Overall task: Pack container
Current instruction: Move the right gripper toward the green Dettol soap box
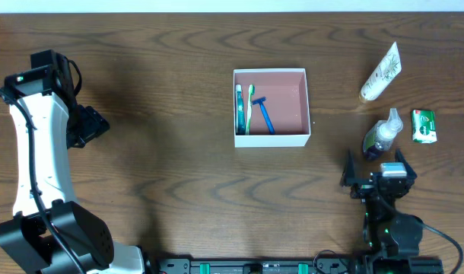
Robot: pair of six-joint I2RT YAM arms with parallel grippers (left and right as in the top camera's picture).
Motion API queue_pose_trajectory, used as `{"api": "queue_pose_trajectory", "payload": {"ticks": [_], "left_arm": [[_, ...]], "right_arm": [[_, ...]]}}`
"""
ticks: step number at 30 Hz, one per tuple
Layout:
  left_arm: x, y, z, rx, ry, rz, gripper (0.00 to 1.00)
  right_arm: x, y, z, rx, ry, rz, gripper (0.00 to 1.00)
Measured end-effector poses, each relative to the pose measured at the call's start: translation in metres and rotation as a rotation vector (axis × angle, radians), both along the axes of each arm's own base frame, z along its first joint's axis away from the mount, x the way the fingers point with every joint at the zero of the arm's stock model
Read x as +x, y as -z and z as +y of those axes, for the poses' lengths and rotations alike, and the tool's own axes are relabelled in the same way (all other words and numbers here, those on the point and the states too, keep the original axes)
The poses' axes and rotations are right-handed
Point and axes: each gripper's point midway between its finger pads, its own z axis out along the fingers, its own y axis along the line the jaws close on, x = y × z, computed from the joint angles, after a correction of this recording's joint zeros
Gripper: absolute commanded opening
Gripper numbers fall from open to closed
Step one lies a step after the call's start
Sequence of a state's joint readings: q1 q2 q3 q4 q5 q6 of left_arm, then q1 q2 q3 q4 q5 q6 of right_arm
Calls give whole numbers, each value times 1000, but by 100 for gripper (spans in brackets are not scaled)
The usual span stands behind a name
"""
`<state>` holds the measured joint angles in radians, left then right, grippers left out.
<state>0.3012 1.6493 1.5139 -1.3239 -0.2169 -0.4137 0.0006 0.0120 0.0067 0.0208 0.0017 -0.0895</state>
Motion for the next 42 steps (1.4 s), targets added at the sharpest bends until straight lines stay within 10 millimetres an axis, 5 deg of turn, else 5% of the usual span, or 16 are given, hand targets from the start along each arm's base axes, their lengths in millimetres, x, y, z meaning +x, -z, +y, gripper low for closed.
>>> {"api": "queue_pose_trajectory", "payload": {"ticks": [5, 9, 12, 17, 24, 29, 37, 42], "left_arm": [[0, 0, 0, -1, 0, 1, 98], [0, 0, 0, 0, 0, 1, 98], [0, 0, 0, 0, 0, 1, 98], [0, 0, 0, 0, 0, 1, 98], [0, 0, 0, 0, 0, 1, 98], [0, 0, 0, -1, 0, 2, 98], [0, 0, 0, -1, 0, 1, 98], [0, 0, 0, -1, 0, 1, 98]], "right_arm": [[-13, -74, 6, -16, -31, -305, 99], [-41, -133, 7, -70, -21, -572, 99], [-57, -157, 7, -117, -2, -673, 99], [-70, -195, 7, -208, 34, -668, 99], [-87, -258, -7, -283, 112, -430, 99], [-74, -271, -30, -298, 206, -157, 99], [-51, -246, -66, -278, 356, 392, 99], [-48, -251, -73, -229, 393, 554, 99]]}}
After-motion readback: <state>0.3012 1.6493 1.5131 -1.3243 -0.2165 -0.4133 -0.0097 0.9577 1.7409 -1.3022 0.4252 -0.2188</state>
